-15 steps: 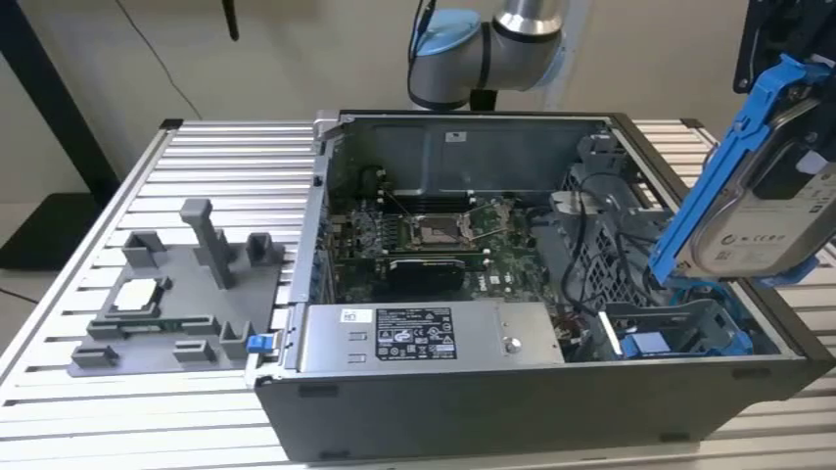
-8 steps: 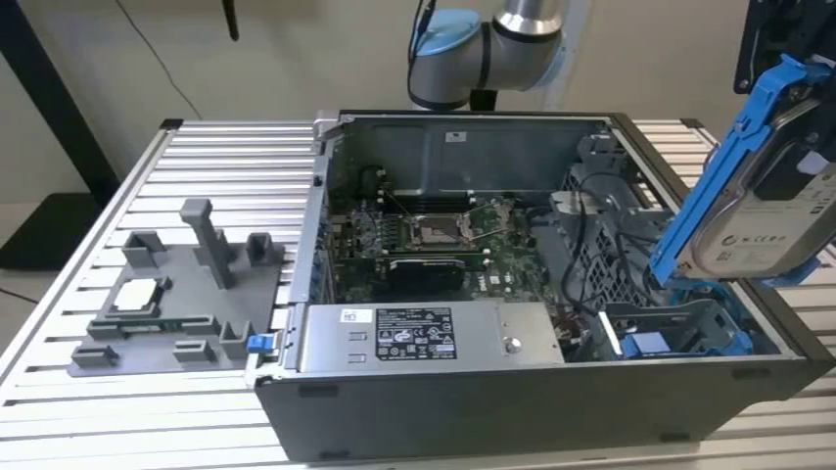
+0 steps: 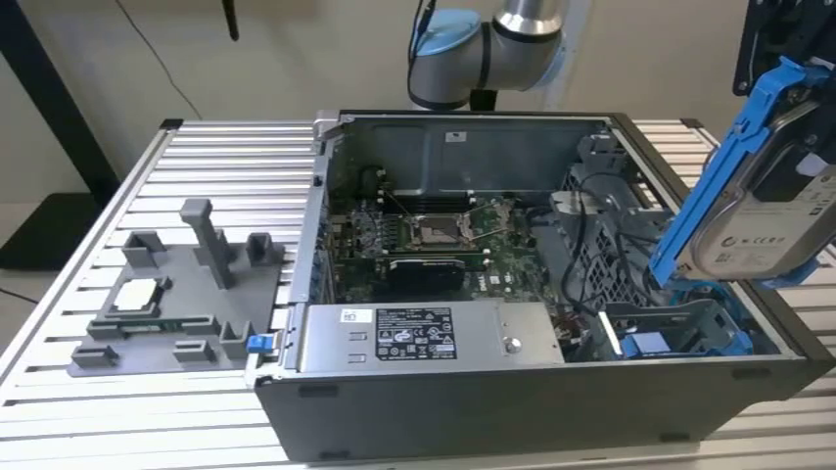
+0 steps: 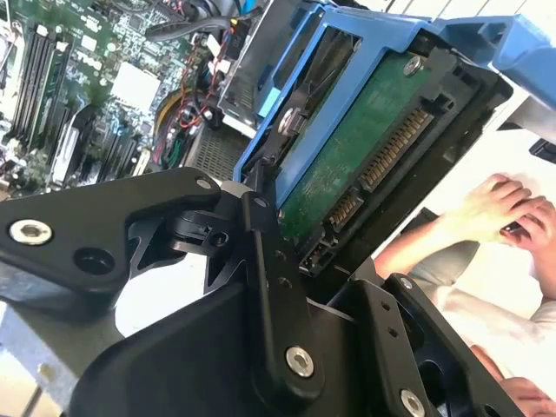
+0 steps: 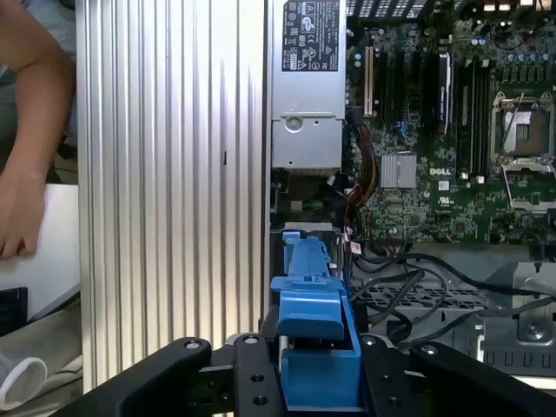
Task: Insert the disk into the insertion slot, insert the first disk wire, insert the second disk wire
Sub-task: 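Insert the disk into the insertion slot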
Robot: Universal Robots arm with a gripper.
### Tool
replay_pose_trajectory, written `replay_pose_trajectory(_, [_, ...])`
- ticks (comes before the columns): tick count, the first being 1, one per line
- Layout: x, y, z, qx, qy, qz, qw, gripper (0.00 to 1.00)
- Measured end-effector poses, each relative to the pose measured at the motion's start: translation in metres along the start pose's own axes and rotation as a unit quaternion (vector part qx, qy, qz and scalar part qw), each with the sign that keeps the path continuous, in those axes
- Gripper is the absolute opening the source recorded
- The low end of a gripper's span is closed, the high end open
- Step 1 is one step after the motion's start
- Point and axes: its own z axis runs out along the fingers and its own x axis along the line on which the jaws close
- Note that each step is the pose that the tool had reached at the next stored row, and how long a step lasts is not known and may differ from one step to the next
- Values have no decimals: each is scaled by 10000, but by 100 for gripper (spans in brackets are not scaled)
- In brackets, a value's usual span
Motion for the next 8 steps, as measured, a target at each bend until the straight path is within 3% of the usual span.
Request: replay_pose_trajectory(8, [-2,-1,35,1,1,0,10000,0])
